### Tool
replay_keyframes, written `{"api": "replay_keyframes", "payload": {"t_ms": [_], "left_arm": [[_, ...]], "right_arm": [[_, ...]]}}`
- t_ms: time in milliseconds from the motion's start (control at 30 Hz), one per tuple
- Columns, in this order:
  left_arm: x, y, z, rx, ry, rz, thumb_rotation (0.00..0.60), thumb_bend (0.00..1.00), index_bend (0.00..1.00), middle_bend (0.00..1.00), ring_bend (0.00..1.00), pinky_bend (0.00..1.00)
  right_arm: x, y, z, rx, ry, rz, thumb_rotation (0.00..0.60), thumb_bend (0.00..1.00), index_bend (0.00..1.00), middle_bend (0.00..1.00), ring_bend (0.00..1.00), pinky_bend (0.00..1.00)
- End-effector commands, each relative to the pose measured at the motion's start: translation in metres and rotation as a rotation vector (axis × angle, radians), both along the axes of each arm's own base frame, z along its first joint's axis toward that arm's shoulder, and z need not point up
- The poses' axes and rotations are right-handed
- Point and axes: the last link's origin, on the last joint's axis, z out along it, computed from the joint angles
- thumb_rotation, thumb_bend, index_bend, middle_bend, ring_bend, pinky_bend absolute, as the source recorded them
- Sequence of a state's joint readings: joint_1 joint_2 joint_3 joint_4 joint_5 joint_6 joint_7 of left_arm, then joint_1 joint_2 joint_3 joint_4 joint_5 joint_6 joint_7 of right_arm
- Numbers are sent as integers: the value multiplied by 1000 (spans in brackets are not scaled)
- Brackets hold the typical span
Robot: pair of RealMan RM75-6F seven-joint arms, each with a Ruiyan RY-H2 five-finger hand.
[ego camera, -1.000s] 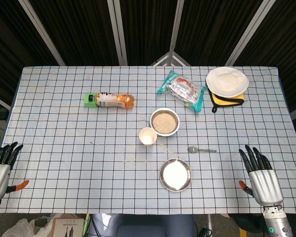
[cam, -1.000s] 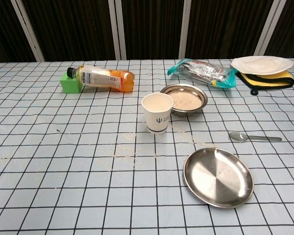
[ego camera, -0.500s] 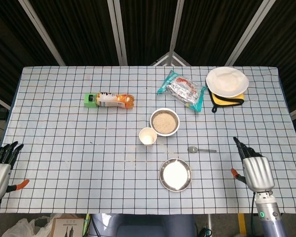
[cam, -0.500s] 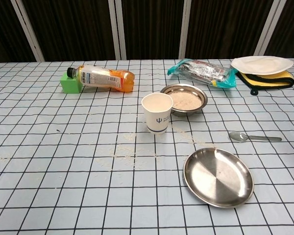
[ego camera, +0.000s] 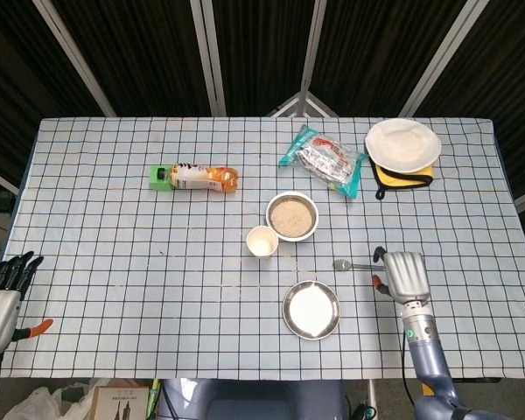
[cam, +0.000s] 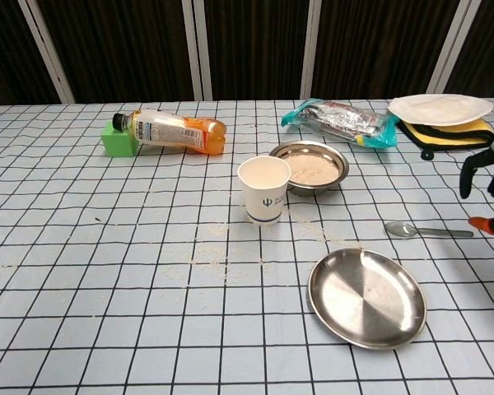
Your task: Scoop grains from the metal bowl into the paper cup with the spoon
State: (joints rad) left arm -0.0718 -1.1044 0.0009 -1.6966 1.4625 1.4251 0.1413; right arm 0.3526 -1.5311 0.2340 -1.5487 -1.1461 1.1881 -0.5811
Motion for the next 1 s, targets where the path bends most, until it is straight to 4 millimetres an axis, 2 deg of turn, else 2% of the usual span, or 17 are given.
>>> {"api": "replay_keyframes", "payload": {"t_ms": [33, 333, 633, 1000], "left_arm": [[0, 0, 0, -1, 0, -1, 600, 0, 0, 0, 0, 0], [0, 0, 0, -6, -2, 4, 600, 0, 0, 0, 0, 0], [0, 0, 0, -12, -1, 8, 600, 0, 0, 0, 0, 0], [0, 0, -1, -16, -2, 13, 600, 0, 0, 0, 0, 0]], "right_arm": [[2, -11, -12, 1, 14, -21, 600, 351, 508, 914, 982, 1000], [-3, -24, -25, -14, 34, -62, 600, 353, 510, 914, 982, 1000], [-8, -25, -38, 4, 57, -82, 600, 355, 512, 914, 982, 1000], [-19, -28, -42, 4, 56, -116, 600, 364, 533, 914, 982, 1000]]}}
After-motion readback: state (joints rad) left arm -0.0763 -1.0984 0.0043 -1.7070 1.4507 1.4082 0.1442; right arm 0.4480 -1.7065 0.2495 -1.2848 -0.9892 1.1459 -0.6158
